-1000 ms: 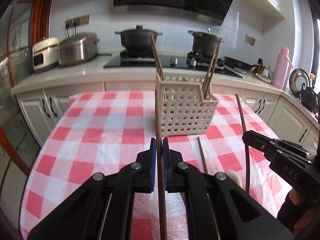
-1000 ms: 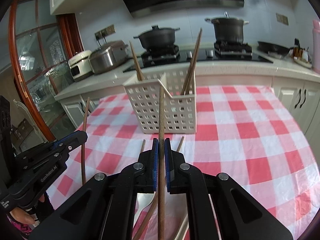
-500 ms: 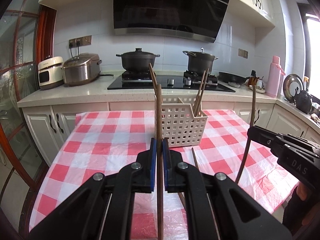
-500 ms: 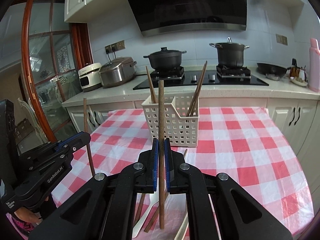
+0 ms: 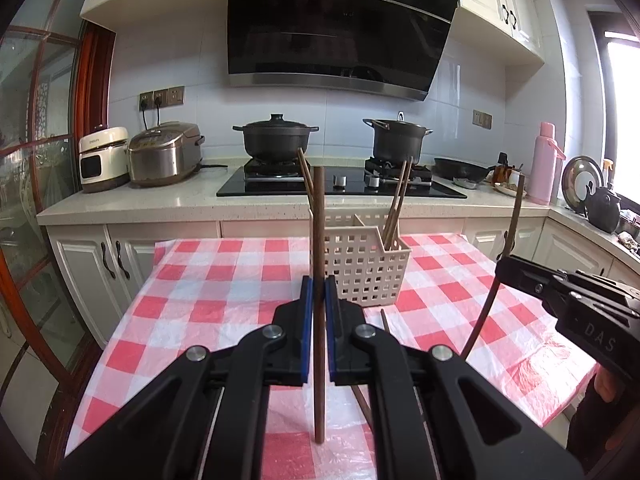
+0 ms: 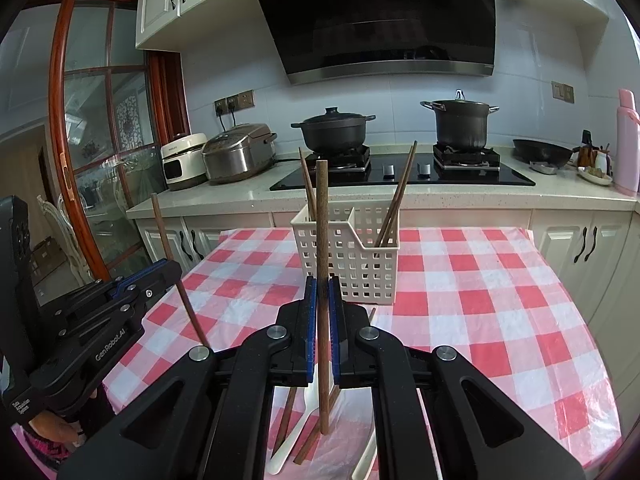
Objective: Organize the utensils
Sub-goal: 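Close both tools on chopsticks and lift them upright toward the caddy, then carry the upright chopsticks over the caddy and lower them inside with both tools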
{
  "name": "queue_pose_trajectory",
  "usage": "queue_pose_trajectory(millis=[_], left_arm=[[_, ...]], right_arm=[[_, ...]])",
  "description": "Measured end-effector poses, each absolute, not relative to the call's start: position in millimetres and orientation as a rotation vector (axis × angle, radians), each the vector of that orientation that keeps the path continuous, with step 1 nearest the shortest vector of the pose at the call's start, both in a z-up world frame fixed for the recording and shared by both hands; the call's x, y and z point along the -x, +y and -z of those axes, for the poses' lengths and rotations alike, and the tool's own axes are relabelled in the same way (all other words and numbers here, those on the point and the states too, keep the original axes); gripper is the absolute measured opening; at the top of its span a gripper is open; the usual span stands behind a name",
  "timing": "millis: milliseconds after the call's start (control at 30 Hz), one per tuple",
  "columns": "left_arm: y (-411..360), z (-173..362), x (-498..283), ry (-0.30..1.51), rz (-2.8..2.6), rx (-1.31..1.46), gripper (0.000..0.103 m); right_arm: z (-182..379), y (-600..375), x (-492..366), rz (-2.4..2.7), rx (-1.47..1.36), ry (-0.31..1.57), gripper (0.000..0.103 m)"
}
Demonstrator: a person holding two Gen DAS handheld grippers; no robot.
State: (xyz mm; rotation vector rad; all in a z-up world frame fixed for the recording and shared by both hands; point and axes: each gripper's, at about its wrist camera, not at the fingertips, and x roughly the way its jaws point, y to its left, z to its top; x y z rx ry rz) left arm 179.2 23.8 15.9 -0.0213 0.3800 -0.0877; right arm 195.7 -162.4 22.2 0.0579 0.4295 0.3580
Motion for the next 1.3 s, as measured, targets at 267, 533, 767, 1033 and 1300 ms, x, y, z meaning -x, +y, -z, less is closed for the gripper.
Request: queue_pose_trajectory(millis=[267,533,767,1033,1300], left_arm=[[22,-28,-185,0.360,0.104,0.009,0.006],[20,-40,-203,0.356,0.122,-0.001,0.006],[13,-59,-225,0.334,0.139,-0.015,0.006],[9,-89,-255,0.313,0.168,-0.006,0.006],[-1,-112,-272,0.276,0.178,-0.036,0.006]], right_arm=[[-31,-160,-203,-0.355,-0.049,0.409,0.006],[-44,-165,-223,-0.338,-0.046,0.385,0.006],[-60,-166,-248,-0.334,-0.038,0.362,0.006],[-77,-169,-275,-0.324,-0.032,0.340,0.006],[-88,-174,-293,-0.306,-0.024,0.325,0.006]])
